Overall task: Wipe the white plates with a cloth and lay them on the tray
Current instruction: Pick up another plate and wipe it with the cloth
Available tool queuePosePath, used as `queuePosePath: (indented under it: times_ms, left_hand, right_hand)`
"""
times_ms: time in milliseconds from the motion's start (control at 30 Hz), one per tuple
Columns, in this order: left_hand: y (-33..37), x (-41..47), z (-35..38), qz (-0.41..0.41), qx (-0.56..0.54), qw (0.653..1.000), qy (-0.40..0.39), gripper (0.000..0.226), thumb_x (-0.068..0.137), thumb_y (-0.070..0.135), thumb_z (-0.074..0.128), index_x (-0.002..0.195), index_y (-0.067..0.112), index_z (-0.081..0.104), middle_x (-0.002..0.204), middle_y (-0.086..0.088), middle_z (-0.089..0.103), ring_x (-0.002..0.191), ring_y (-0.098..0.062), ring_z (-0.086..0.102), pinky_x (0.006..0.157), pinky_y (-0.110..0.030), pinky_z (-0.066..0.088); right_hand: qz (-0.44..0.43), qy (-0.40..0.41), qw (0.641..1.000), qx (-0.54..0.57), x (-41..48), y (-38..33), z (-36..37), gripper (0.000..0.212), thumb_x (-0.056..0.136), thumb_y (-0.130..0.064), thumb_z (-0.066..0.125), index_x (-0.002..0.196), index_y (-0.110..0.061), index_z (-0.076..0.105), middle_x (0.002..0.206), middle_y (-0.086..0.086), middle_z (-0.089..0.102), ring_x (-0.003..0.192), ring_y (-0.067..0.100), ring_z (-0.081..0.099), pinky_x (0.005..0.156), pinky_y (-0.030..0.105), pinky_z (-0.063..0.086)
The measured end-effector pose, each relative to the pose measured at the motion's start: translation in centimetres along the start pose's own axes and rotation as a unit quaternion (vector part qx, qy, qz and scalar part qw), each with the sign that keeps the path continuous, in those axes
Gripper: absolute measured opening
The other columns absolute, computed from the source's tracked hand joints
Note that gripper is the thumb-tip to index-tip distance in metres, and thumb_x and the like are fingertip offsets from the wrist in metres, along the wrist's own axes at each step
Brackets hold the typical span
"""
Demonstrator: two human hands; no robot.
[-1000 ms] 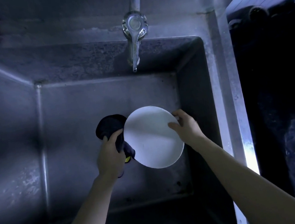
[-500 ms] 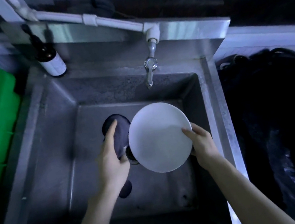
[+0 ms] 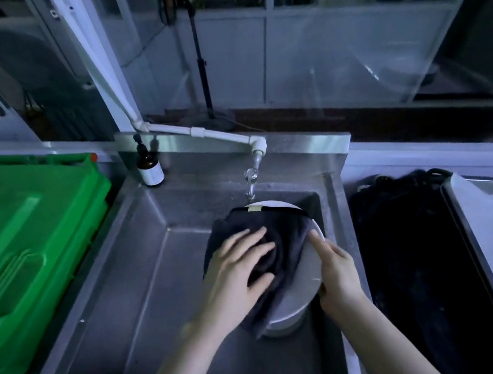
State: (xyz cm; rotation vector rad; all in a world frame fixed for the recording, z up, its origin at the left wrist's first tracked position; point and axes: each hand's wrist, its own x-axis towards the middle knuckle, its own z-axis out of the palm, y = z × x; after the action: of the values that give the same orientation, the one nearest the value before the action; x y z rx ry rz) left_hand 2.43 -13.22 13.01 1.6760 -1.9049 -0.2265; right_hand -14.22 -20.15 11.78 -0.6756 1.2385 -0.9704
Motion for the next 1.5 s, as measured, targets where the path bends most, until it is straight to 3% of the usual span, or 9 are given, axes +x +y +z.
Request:
queuePosePath:
  times_ms: [133, 300, 567, 767, 867, 1033, 1267, 1333, 1500]
  left_hand:
    - [2.4, -0.2, 1.3, 0.045, 0.102, 0.993, -0.026, 0.057, 0.095, 0.033, 0.041, 0.151, 0.023, 0.038, 0.162, 0.011, 0.022, 0.150, -0.010, 0.020, 0.117, -0.042, 0.024]
    - [2.1, 2.9, 0.8, -0.064, 0.146, 0.987, -0.033, 0.060, 0.097, 0.044, 0.014, 0.156, 0.033, 0.010, 0.163, 0.013, -0.002, 0.152, -0.012, 0.009, 0.121, -0.046, 0.015]
    - [3.7, 3.0, -0.4, -0.014, 0.153, 0.988, -0.017, 0.059, 0.096, 0.040, 0.026, 0.152, 0.026, 0.033, 0.164, 0.010, 0.009, 0.152, -0.019, 0.005, 0.121, -0.054, 0.007]
    - [6.3, 6.0, 0.8, 0.046, 0.137, 0.988, -0.051, 0.060, 0.100, 0.042, 0.017, 0.157, 0.032, 0.002, 0.160, 0.022, -0.016, 0.149, -0.004, -0.016, 0.121, -0.036, -0.006]
    - [4.6, 7.7, -0.1, -0.012, 0.140, 0.989, -0.039, 0.060, 0.104, 0.041, 0.024, 0.151, 0.034, -0.014, 0.158, 0.020, -0.022, 0.149, -0.008, -0.017, 0.122, -0.038, -0.006]
    - [2.7, 5.8, -1.1, -0.035, 0.150, 0.987, -0.040, 0.066, 0.092, 0.052, 0.004, 0.155, 0.032, -0.003, 0.159, 0.019, -0.017, 0.146, -0.005, -0.020, 0.122, -0.036, -0.009]
    - [6.2, 4.7, 0.6, 0.025, 0.084, 0.994, -0.062, 0.064, 0.095, 0.046, 0.010, 0.157, 0.032, -0.005, 0.158, 0.024, -0.025, 0.146, -0.004, -0.026, 0.117, -0.034, -0.015]
    - [5.9, 6.1, 0.5, 0.020, 0.095, 0.994, -0.056, 0.060, 0.103, 0.041, 0.019, 0.157, 0.030, -0.006, 0.159, 0.020, -0.024, 0.148, -0.007, -0.023, 0.120, -0.037, -0.011]
    - [2.7, 7.3, 0.0, -0.056, 0.105, 0.992, -0.032, 0.061, 0.105, 0.040, 0.026, 0.155, 0.029, -0.006, 0.159, 0.016, -0.020, 0.151, -0.010, -0.014, 0.121, -0.038, -0.008]
  right_hand:
    - [-0.043, -0.028, 0.999, 0.004, -0.9, -1.6, 0.0, 0.025, 0.094, -0.033, 0.066, 0.082, -0.016, 0.081, 0.091, 0.015, 0.077, 0.091, 0.027, 0.072, 0.081, 0.034, 0.056]
    - [-0.087, -0.045, 0.995, -0.007, -2.8, -2.7, 0.1, 0.068, 0.083, -0.046, 0.072, 0.095, 0.017, 0.052, 0.076, 0.018, 0.056, 0.076, 0.023, 0.052, 0.074, 0.039, 0.040]
    - [-0.128, 0.015, 0.991, 0.044, -1.9, -6.5, -1.2, 0.036, 0.093, -0.034, 0.067, 0.067, -0.009, 0.071, 0.068, 0.010, 0.067, 0.061, 0.022, 0.062, 0.057, 0.031, 0.050]
    - [-0.108, -0.004, 0.994, 0.035, -2.2, -4.9, 0.0, 0.025, 0.094, -0.032, 0.067, 0.077, -0.019, 0.080, 0.085, 0.005, 0.078, 0.083, 0.017, 0.073, 0.076, 0.031, 0.053]
    - [-0.126, 0.006, 0.992, 0.024, -2.6, -5.4, 0.3, 0.041, 0.085, -0.040, 0.072, 0.057, -0.015, 0.057, 0.065, 0.007, 0.053, 0.066, 0.021, 0.049, 0.064, 0.034, 0.039]
    - [-0.173, 0.041, 0.981, 0.078, -2.0, -8.3, 0.1, 0.068, 0.083, -0.042, 0.071, 0.093, 0.020, 0.045, 0.077, 0.013, 0.051, 0.073, 0.024, 0.048, 0.070, 0.038, 0.038]
    - [-0.127, 0.037, 0.990, 0.045, -2.2, -5.9, 1.3, 0.039, 0.093, -0.033, 0.067, 0.065, -0.007, 0.067, 0.069, 0.000, 0.060, 0.069, 0.016, 0.051, 0.068, 0.031, 0.042]
    - [-0.120, 0.016, 0.992, 0.045, -2.7, -4.9, 1.6, 0.029, 0.094, -0.029, 0.067, 0.082, -0.005, 0.077, 0.080, -0.002, 0.072, 0.075, 0.008, 0.058, 0.072, 0.028, 0.050]
    - [-0.141, 0.047, 0.988, 0.048, -2.9, -6.3, 1.2, 0.042, 0.092, -0.030, 0.069, 0.064, -0.006, 0.048, 0.063, 0.006, 0.039, 0.064, 0.017, 0.034, 0.056, 0.028, 0.030]
